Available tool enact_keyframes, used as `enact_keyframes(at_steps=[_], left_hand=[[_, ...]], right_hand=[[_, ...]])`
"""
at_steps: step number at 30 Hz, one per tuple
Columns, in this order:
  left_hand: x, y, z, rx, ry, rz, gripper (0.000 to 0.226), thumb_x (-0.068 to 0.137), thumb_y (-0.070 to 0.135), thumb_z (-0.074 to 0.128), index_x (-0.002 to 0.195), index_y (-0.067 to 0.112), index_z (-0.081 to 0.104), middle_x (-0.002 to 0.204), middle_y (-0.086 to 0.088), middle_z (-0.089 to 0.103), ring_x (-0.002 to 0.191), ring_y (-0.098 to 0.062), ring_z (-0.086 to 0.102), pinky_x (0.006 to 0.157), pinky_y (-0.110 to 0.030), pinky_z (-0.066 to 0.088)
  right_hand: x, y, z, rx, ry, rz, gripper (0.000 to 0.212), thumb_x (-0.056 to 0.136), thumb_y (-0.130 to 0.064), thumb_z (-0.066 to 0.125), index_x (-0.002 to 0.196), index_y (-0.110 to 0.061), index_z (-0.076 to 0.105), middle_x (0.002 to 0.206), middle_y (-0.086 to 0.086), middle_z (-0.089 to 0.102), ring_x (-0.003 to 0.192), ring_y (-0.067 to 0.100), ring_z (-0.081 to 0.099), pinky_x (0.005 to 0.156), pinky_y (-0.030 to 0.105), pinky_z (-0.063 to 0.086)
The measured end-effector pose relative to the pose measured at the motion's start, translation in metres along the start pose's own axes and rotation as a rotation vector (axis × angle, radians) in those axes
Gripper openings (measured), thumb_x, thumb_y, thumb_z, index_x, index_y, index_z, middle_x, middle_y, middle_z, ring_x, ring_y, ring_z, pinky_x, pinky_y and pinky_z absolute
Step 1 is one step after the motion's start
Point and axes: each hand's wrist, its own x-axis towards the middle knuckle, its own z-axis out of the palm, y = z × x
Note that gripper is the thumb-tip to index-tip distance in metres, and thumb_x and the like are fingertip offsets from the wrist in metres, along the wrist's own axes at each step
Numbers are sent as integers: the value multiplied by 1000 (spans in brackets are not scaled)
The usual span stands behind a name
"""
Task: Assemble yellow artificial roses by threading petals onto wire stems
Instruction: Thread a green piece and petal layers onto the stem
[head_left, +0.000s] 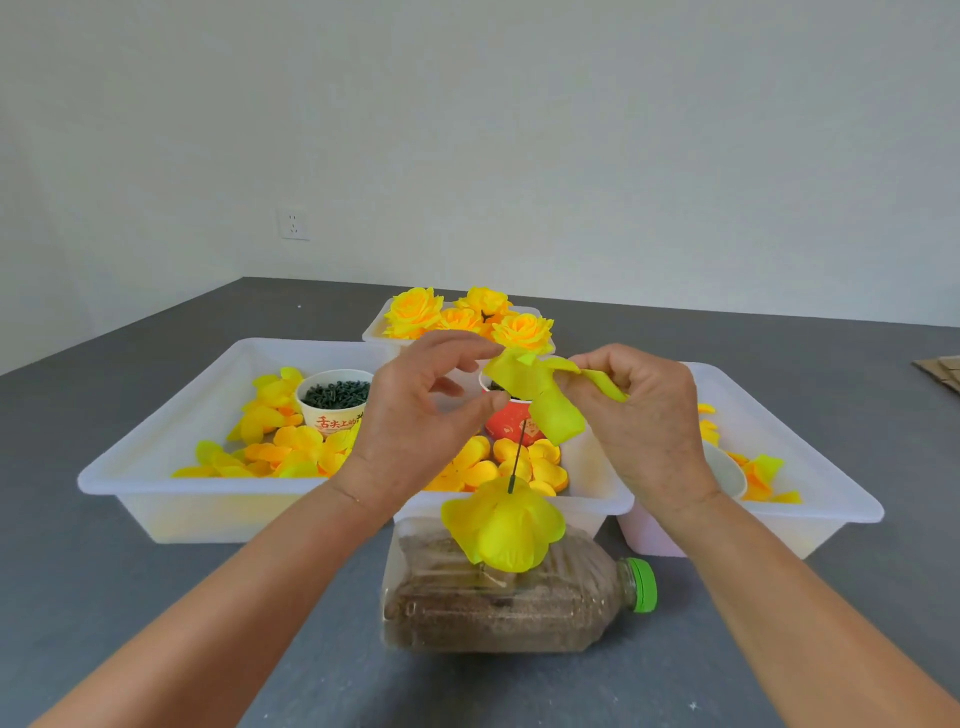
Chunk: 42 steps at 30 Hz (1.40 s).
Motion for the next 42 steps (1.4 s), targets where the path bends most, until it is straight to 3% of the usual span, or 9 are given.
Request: enact_keyframes(at_steps=[3, 6, 8, 13, 19, 23, 26, 38, 42], left_hand=[[-14, 5, -5, 28, 81, 41, 21, 72, 15, 70, 93, 19, 68, 101, -5, 60, 91, -8, 58, 74, -21, 49], [-23, 8, -6, 27, 123, 53, 8, 73, 11, 72, 75, 17, 67, 78, -4, 60, 69, -6, 53, 64, -15, 44], [-29, 7, -4, -15, 75, -13, 17, 74, 9, 76, 70, 22, 65, 68, 1, 61, 62, -6, 52, 60, -20, 45], [-36, 4, 7, -79, -33, -168, 16, 72, 12, 76, 73, 27, 70, 68, 9, 65, 62, -3, 56, 61, -17, 47], [-34, 0, 18, -53, -45, -241, 8, 73, 13, 78, 71, 19, 72, 72, -3, 67, 67, -20, 61, 63, -28, 49], [-35, -1, 18, -90, -57, -264, 7, 74, 15, 77, 69, 13, 72, 68, -5, 66, 61, -11, 56, 59, -26, 46], [-35, -2, 17, -94, -67, -259, 9, 74, 15, 76, 67, 11, 71, 64, -3, 65, 57, -6, 53, 56, -20, 44], [-36, -1, 18, -94, -70, -270, 11, 74, 14, 77, 65, 12, 71, 59, 2, 64, 53, -4, 52, 53, -18, 43], [-36, -2, 18, -61, -61, -258, 11, 74, 14, 77, 65, 12, 71, 58, 8, 63, 54, -4, 54, 54, -17, 44]], right_hand=[[0, -1, 1, 15, -31, 77, 3, 78, -13, 74, 81, -14, 74, 62, -18, 59, 54, -5, 51, 58, 13, 36], [-1, -3, 2, 46, -52, 145, 11, 78, -12, 73, 88, -9, 74, 80, -1, 69, 68, 4, 55, 67, 21, 41], [-3, -4, 2, 79, -72, 184, 13, 78, -12, 73, 90, -8, 73, 89, 6, 71, 77, 12, 59, 72, 25, 46], [-6, -6, 2, 204, -137, 275, 2, 79, -7, 71, 80, -8, 72, 78, 22, 67, 64, 15, 54, 58, 24, 44], [-6, -6, 2, 350, -215, 413, 10, 79, -7, 70, 75, -16, 72, 64, -3, 70, 57, 7, 63, 55, 19, 51], [-8, -6, -1, 432, -286, 529, 7, 79, -8, 69, 78, -14, 72, 71, 3, 73, 64, 16, 67, 67, 31, 56], [-9, -7, -3, 492, -313, 573, 7, 77, -6, 68, 80, -12, 72, 74, 7, 73, 65, 19, 67, 63, 30, 55], [-19, -17, -6, 393, -307, 372, 21, 76, -5, 71, 71, -24, 74, 73, -1, 74, 64, 7, 66, 59, 19, 51], [-20, -21, -7, 202, -284, 204, 22, 78, -7, 72, 81, -29, 74, 84, 0, 74, 81, 10, 67, 77, 29, 54]])
